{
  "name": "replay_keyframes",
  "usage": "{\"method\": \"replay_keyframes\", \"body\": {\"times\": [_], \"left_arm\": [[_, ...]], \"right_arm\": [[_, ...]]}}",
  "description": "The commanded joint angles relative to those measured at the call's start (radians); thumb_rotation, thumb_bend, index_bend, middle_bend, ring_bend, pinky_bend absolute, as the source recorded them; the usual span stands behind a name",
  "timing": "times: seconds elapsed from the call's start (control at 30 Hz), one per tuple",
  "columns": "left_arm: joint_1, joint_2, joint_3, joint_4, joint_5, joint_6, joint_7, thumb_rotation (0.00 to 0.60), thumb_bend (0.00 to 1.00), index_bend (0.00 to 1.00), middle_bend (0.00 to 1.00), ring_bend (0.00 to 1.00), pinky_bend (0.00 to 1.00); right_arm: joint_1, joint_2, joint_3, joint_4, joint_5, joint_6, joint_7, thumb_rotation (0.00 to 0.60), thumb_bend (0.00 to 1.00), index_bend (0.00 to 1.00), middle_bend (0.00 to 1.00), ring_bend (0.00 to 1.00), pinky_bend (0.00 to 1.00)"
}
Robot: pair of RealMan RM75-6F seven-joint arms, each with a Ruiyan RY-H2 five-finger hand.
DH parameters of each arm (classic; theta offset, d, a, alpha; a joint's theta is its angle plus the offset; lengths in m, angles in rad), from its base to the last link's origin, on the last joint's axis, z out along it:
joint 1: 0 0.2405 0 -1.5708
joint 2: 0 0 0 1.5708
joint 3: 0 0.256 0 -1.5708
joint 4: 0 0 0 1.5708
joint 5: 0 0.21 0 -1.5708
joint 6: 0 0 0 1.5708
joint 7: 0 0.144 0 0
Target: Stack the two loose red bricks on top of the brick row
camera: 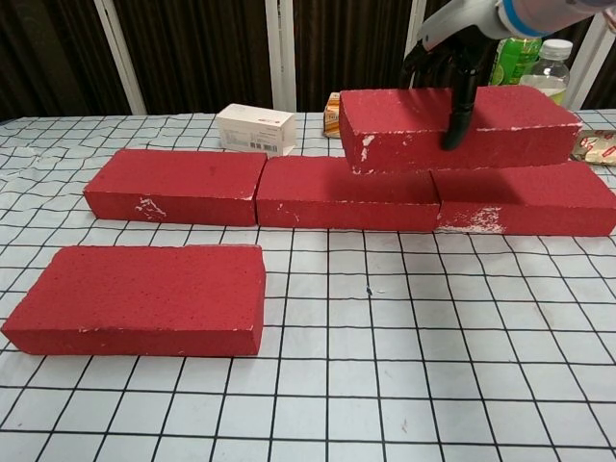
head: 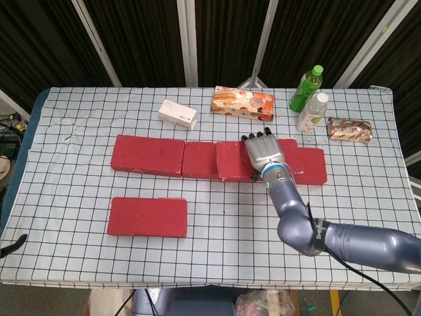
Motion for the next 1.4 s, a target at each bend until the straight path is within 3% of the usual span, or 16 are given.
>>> {"method": "replay_keyframes", "body": {"times": [0.03,0.3,0.73,1.4], "left_arm": [[0.0,-0.003,-0.001,0.0,-0.003,0.002,0.006,0.6,0.0,0.02,0.0,0.0,0.17],[0.002,-0.009,-0.003,0.0,-0.015,0.008,0.026,0.6,0.0,0.02,0.0,0.0,0.17],[0.001,-0.015,-0.004,-0.002,-0.026,0.012,0.044,0.6,0.0,0.02,0.0,0.0,0.17],[0.001,-0.016,0.001,-0.003,-0.023,0.015,0.048,0.6,0.0,0.02,0.0,0.0,0.17]], "right_arm": [[0.026,-0.039,-0.012,0.049,0.032,-0.02,-0.014,0.6,0.15,0.25,0.21,0.15,0.0],[0.065,-0.116,-0.033,0.17,0.088,-0.011,-0.029,0.6,0.15,0.25,0.21,0.16,0.0],[0.058,-0.154,-0.05,0.277,0.146,-0.053,-0.038,0.6,0.15,0.25,0.21,0.16,0.0],[0.031,-0.199,-0.058,0.336,0.078,-0.094,0.008,0.6,0.15,0.25,0.21,0.16,0.0]]}}
